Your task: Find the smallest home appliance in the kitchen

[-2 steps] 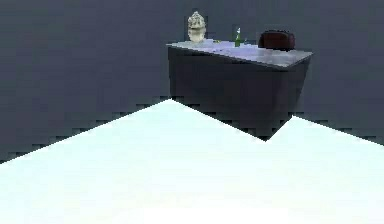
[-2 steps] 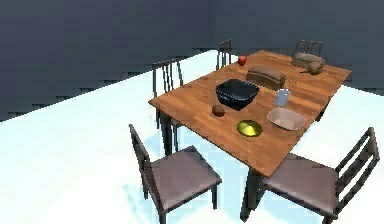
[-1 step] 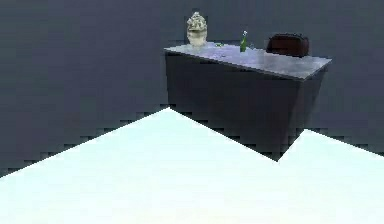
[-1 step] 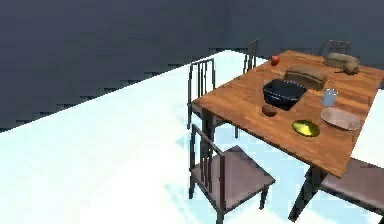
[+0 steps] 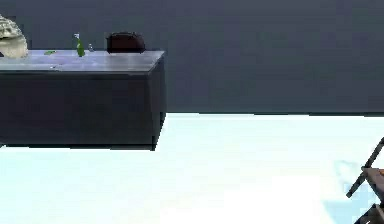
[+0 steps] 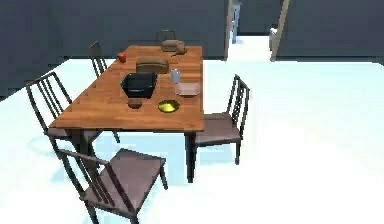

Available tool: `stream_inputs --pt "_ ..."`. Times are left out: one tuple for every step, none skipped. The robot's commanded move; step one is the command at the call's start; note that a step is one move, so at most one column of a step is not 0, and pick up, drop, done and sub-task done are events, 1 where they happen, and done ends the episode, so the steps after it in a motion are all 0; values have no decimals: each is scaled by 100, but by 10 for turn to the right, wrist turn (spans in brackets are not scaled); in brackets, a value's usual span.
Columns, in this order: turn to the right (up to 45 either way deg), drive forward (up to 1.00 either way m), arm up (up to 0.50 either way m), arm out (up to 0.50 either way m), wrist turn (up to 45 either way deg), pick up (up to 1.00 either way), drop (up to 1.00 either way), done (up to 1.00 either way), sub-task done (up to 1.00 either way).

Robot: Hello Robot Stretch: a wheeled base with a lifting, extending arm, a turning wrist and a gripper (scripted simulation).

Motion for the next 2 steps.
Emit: stream_inputs --pt "0 65 0 0 0 0 0 0 0" --pt "150 0 0 0 0 0 0 0 0"
